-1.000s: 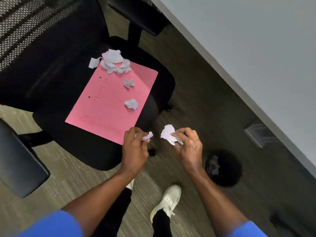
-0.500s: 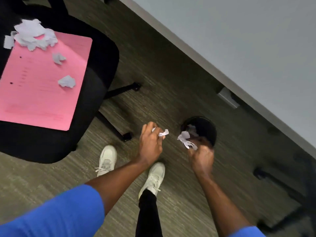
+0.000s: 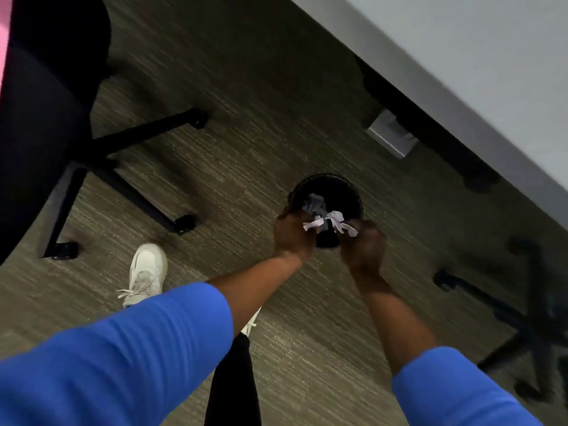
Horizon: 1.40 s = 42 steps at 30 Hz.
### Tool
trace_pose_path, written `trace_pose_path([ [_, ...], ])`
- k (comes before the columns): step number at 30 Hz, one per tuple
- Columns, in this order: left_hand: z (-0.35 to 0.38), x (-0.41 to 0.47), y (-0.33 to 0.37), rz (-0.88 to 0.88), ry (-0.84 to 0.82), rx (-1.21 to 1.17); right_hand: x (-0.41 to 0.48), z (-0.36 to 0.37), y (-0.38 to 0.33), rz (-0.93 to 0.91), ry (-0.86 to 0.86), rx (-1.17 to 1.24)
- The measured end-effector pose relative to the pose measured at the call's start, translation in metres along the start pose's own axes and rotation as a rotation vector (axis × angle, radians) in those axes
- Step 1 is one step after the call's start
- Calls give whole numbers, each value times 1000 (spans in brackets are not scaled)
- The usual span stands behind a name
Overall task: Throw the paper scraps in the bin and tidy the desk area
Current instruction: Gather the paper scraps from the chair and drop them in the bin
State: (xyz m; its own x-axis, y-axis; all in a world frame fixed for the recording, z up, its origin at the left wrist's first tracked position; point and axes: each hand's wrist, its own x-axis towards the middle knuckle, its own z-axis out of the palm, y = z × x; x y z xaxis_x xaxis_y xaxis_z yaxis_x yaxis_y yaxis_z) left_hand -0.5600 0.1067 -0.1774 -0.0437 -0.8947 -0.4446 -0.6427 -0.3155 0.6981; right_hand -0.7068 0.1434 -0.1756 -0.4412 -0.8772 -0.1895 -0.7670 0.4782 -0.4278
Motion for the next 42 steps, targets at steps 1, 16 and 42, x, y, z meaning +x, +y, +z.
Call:
trace_pose_path([
  [1,8,5,-1,-27,-10,-23,5,4,4,15,-5,1],
  [16,39,69,-38,-296,-415,-287,44,41,26,249,-88,33],
  [42,-226,38,-75,-45,-89,-18,-3,40,-188,124,-135,249],
])
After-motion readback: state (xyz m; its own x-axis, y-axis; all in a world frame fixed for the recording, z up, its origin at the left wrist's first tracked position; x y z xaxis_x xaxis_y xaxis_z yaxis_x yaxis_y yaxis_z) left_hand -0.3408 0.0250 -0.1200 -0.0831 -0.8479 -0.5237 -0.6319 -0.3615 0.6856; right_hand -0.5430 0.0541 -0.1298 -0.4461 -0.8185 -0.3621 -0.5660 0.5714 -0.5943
